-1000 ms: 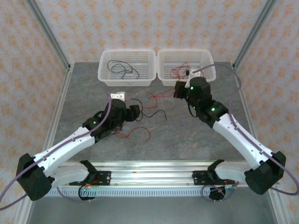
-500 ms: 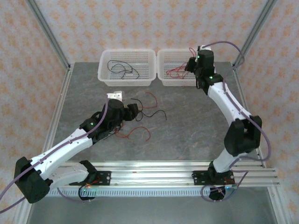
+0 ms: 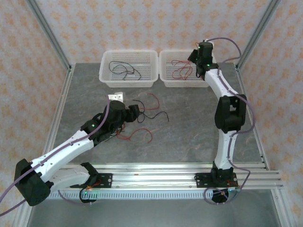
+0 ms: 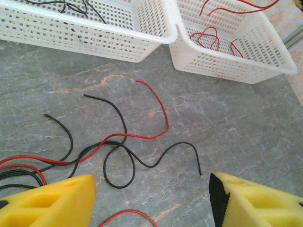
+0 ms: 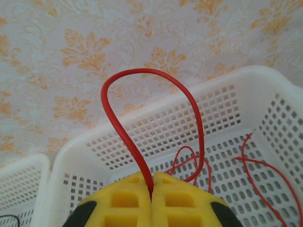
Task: Untangle the cables
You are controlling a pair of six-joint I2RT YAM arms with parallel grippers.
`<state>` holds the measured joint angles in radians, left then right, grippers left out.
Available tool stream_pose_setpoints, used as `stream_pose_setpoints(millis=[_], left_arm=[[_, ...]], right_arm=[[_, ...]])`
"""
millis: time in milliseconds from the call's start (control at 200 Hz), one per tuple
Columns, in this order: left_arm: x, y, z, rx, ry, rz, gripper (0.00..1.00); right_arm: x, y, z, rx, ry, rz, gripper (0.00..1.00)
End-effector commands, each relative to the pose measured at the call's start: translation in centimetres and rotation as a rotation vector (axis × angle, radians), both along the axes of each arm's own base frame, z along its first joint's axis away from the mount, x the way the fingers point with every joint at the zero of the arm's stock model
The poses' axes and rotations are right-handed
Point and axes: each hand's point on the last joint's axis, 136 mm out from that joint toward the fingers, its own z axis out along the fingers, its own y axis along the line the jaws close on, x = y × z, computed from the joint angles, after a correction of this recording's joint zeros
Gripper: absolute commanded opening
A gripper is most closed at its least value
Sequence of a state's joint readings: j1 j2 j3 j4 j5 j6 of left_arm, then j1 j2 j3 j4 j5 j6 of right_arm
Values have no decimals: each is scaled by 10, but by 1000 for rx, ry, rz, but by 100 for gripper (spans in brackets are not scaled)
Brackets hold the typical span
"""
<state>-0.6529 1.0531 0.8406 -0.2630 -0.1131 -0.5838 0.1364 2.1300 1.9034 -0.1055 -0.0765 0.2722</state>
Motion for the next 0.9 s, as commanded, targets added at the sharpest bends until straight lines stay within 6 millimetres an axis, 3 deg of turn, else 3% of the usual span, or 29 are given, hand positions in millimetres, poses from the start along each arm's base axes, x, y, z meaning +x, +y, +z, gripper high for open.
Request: stream_pose_setpoints(millis=[0, 235, 480, 626, 896], left_arm=[[-4, 6, 1, -7, 3, 29, 65], [-4, 7, 0, -9, 12, 36, 65], [-5, 11, -6, 7, 36, 58, 65], [-5, 12, -11, 15, 51, 68, 65], [-7, 13, -16, 10, 71, 78, 65]], right_arm=[[15, -3, -17, 56, 38, -33, 0], [32, 0, -71, 92, 147, -41, 0], [36, -4, -109, 105, 229, -40, 0], [35, -6, -121, 102, 275, -23, 8], [30, -9, -120, 53, 303, -1, 22]])
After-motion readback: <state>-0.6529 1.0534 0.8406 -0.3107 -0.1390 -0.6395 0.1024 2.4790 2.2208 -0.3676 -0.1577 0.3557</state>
